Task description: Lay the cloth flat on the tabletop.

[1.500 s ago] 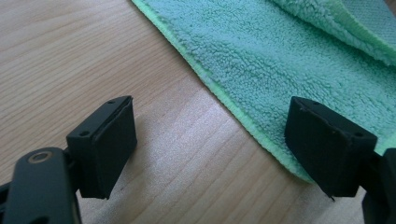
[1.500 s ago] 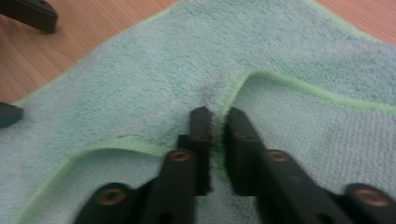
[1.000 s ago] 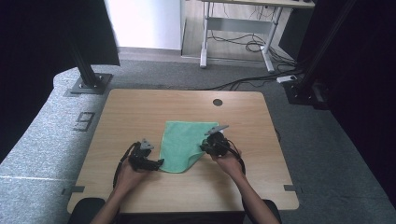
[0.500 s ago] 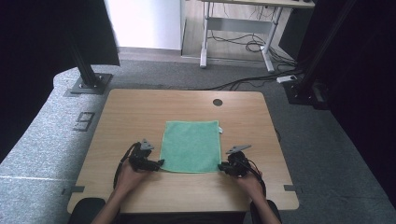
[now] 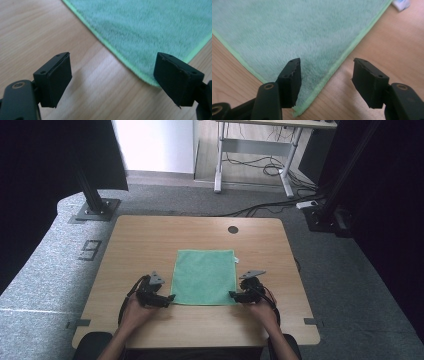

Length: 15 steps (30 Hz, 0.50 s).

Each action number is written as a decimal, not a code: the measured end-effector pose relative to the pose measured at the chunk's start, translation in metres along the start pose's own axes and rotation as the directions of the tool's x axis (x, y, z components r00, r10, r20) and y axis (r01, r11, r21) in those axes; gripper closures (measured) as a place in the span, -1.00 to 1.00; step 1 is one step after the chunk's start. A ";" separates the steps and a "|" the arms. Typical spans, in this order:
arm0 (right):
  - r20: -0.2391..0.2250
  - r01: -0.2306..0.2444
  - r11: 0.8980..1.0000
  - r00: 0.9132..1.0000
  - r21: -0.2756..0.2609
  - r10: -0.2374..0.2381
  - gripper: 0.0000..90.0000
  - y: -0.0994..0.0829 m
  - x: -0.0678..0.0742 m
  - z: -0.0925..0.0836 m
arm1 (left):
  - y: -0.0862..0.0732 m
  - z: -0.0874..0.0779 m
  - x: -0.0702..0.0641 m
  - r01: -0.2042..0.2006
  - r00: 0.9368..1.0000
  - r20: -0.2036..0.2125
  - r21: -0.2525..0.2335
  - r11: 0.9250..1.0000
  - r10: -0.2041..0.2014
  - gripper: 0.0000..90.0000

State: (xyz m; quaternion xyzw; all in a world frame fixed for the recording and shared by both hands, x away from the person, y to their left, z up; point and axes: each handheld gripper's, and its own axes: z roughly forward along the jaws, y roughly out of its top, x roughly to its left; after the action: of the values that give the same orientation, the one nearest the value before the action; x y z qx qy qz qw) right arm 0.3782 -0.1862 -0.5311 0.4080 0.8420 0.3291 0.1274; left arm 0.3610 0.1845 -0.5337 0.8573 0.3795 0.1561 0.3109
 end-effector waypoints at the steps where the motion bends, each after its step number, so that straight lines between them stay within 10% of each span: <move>1: 0.004 0.003 1.000 1.000 0.006 -0.003 -0.16 -0.002 0.000 0.001 | 0.000 -0.001 0.000 -0.003 1.000 -0.011 0.008 1.000 0.003 -0.67; 15: 0.067 -0.014 1.000 0.998 -0.011 0.014 -0.42 -0.021 -0.001 -0.002 | -0.007 0.000 0.000 0.022 0.999 -0.043 0.031 0.999 -0.021 -0.66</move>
State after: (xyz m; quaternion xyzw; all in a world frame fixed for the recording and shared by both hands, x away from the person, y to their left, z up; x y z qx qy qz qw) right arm 0.3653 -0.1977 -0.5431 0.4240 0.8326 0.3206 0.1557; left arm 0.3568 0.1878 -0.5387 0.8544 0.3977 0.1652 0.2907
